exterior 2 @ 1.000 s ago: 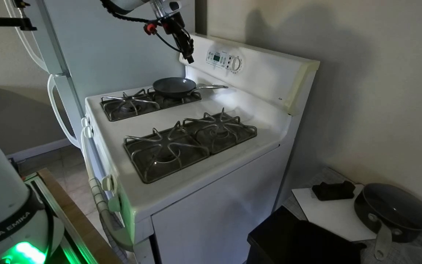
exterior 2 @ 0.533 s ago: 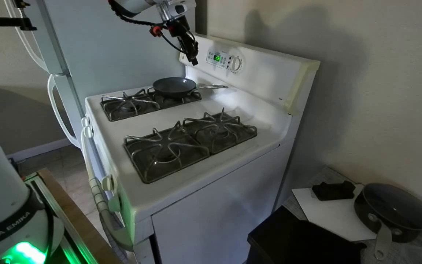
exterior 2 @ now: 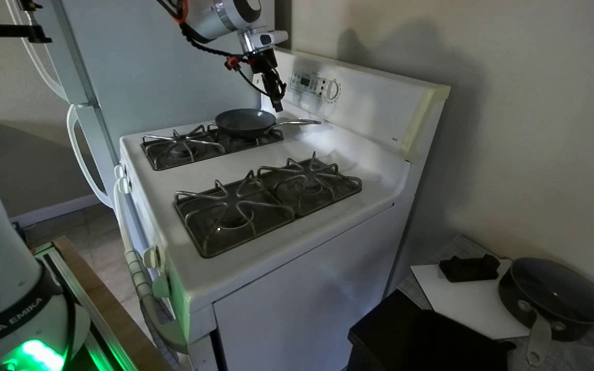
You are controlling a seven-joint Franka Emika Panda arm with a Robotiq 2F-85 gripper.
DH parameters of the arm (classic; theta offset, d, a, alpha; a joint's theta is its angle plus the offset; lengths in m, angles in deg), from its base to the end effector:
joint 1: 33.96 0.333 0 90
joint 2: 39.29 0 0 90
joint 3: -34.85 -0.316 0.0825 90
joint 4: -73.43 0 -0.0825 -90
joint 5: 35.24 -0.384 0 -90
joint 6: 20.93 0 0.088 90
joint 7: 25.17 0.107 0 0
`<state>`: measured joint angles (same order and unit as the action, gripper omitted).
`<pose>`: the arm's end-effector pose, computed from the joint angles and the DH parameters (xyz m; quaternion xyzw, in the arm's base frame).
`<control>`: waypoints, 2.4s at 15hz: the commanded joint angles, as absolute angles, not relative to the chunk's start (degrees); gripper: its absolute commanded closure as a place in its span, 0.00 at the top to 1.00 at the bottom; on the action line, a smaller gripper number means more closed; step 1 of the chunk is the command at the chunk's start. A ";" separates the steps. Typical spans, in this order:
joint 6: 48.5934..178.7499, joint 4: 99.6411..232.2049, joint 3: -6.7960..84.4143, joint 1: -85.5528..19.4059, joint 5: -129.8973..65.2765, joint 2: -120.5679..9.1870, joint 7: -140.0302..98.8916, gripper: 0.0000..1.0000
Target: Move the pan forwards.
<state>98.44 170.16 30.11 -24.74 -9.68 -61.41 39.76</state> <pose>0.6497 0.1336 0.3798 0.9282 -0.3267 0.1179 0.1337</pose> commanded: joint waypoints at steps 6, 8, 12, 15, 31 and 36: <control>96.76 158.34 34.60 -20.18 -16.21 -72.00 44.07 0.92; 96.71 156.36 35.36 -19.70 -17.29 -73.76 44.55 0.95; 96.62 152.87 36.47 -18.89 -18.81 -76.76 44.93 0.93; 96.16 150.98 37.25 -18.18 -19.31 -78.41 45.32 0.79; 89.49 143.92 38.09 -16.98 -19.73 -83.11 49.20 0.36; 88.84 142.48 38.03 -17.02 -20.21 -83.87 49.81 0.07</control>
